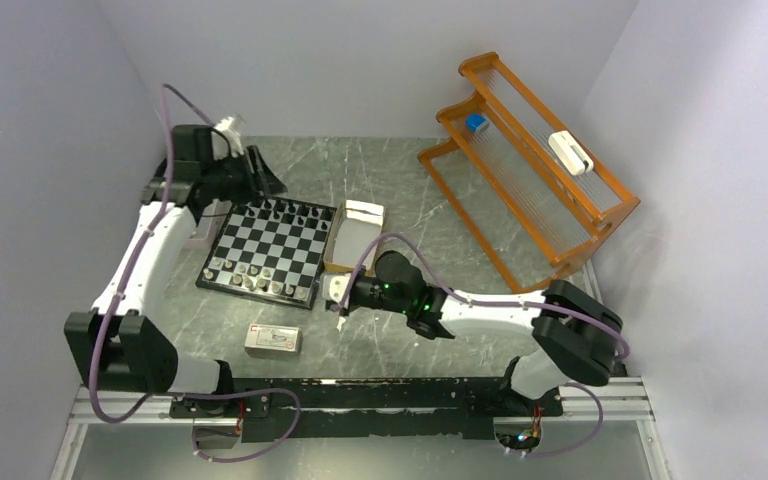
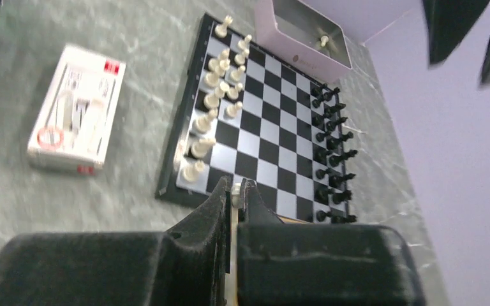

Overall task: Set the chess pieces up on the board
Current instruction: Place the chess piece on the chessboard.

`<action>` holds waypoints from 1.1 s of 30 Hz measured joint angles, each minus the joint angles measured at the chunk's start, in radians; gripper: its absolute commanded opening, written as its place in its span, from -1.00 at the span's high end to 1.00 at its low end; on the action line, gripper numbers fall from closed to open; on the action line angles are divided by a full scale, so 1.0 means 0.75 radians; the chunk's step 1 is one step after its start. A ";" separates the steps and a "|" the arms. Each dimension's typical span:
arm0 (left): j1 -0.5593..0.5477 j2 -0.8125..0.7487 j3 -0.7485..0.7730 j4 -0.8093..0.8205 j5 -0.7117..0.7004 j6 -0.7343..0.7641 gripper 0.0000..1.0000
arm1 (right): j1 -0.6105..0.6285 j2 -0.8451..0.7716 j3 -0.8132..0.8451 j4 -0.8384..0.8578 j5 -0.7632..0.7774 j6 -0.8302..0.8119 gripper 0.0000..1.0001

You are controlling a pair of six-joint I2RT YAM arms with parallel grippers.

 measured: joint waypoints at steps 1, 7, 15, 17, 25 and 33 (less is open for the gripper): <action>0.043 -0.027 0.023 0.003 -0.039 0.009 -0.08 | -0.001 0.030 0.007 0.055 -0.003 0.073 1.00; 0.146 -0.154 0.090 -0.014 -0.277 0.046 -0.23 | -0.001 0.296 0.108 0.413 0.011 0.444 1.00; 0.156 -0.354 0.037 -0.007 -0.471 0.013 -0.36 | -0.018 0.690 0.291 0.792 0.040 0.697 1.00; 0.166 -0.374 0.037 -0.007 -0.507 0.009 -0.35 | -0.027 0.741 0.333 0.803 0.037 0.713 0.98; 0.175 -0.361 -0.068 -0.015 -0.513 -0.003 -0.29 | -0.051 0.805 0.488 0.753 0.042 0.631 0.91; 0.178 -0.359 -0.173 -0.019 -0.447 -0.002 -0.31 | -0.076 0.954 0.532 0.679 0.058 0.591 0.80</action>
